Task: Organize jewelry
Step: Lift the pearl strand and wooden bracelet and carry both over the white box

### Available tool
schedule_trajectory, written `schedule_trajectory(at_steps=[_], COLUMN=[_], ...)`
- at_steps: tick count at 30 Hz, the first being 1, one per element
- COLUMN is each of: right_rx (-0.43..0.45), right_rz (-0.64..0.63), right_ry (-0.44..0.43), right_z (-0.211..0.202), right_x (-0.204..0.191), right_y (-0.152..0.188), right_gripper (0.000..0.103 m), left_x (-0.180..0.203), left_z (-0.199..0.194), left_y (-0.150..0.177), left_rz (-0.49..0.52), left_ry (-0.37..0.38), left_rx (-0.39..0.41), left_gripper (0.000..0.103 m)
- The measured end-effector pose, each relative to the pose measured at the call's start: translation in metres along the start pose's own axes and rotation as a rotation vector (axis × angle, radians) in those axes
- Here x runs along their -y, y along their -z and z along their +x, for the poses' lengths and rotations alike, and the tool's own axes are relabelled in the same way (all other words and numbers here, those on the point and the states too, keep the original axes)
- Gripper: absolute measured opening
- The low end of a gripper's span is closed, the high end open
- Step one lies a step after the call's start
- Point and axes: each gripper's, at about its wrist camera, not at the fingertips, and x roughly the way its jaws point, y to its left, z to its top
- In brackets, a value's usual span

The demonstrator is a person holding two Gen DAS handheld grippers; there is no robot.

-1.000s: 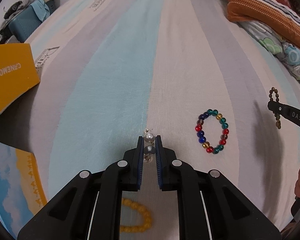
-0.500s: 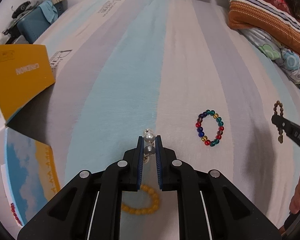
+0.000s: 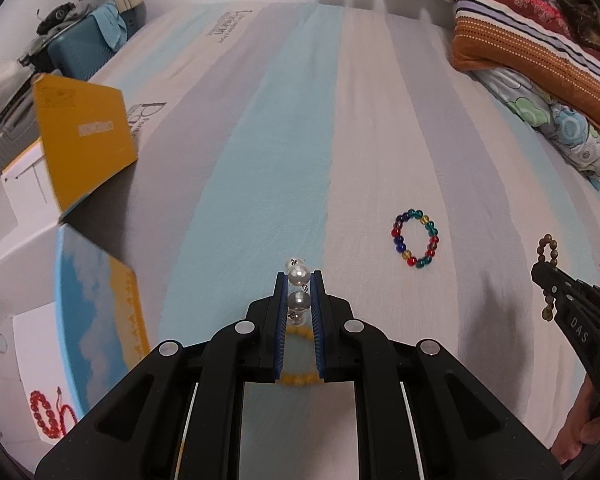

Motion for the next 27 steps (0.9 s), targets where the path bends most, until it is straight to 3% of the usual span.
schedule_trajectory(at_steps=[12,27], right_rx=[0.035,0.071], right_rz=[-0.014,-0.09], right_ry=[-0.026,-0.054], right_z=[-0.052,-0.103], right_x=[-0.033,-0.112], right_y=[0.026,0.048], right_gripper=[0.007,0.007], left_x=[-0.037,-0.096], left_z=[-0.043,-0.101], left_y=[0.032,0.061], left_rz=[-0.011,-0.044], left_ry=[0.007,0.021], left_rx=[0.028,0.086], left_gripper=[0.01,0.01])
